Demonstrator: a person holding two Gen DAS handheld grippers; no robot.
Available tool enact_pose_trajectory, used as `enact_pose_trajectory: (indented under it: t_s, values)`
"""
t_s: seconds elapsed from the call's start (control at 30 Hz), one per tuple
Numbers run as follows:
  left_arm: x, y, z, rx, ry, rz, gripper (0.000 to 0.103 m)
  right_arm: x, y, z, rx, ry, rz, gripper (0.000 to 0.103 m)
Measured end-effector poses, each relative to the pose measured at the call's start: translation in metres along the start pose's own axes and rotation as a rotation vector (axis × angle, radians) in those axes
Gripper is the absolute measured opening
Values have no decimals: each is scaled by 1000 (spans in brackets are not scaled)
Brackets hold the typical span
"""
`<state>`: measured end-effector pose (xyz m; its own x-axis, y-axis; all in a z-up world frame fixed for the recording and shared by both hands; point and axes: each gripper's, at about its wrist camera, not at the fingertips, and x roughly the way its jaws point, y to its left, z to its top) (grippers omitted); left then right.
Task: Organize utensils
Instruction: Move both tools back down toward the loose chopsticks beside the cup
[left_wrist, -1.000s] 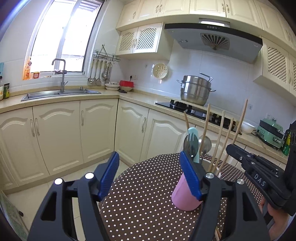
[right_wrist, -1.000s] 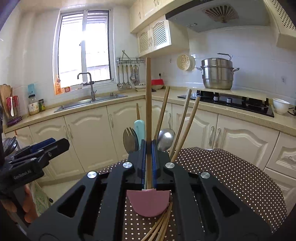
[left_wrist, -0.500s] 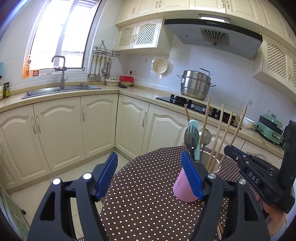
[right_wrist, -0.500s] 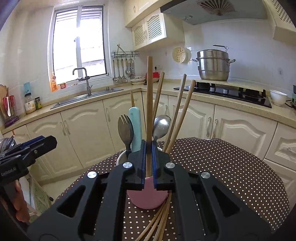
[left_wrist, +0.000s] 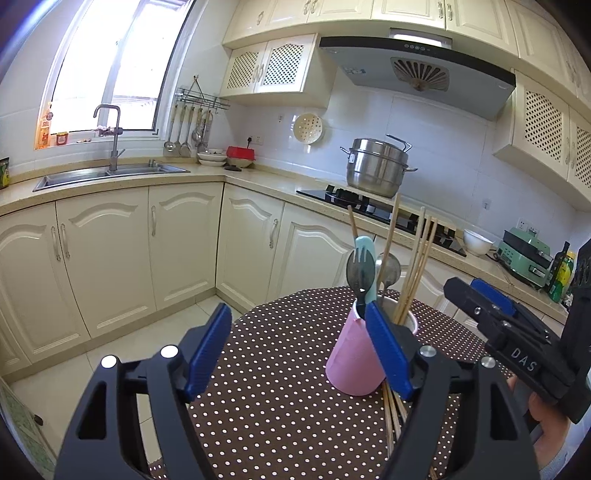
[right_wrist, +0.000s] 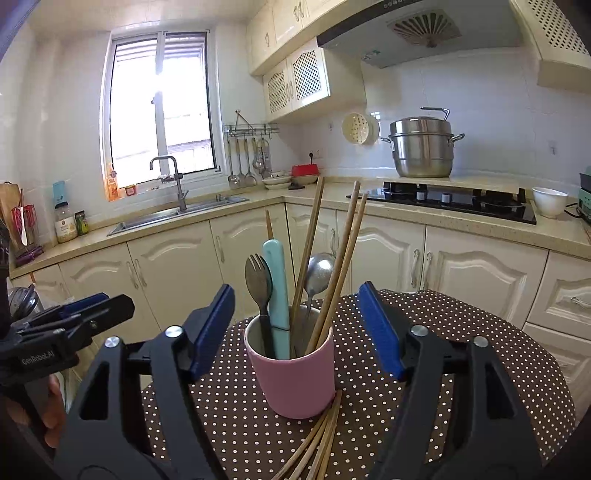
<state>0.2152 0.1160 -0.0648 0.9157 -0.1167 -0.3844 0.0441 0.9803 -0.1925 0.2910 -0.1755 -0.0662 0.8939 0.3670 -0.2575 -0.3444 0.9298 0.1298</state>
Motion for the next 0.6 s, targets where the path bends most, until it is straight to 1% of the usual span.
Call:
enact_pose_trajectory:
  t_s: [0.07,0.17,0.3,0.4,0.53,0.6]
  values:
    - [-1,-1,-1,2,7,-9,73,-7,-1,1,2,-10,0,74]
    - [-2,-4,-4,-2,24,-24,74,-17,-3,2,0,-25,-4,76]
    - [0,-9,-11,8,74,-49,74,-35,-6,2,-16,-44,-7,77]
    - [2,-13,-17,-4,124,-91,74,-49,-6,-1,-51,-56,-23,80]
    - [7,-17,-27,-8,189,-133,74,-59,-8,-13,-94,-31,-55,81]
    - [11,-19,-35,-7,241,-153,74,-60,-13,-21,-89,-4,-60,81]
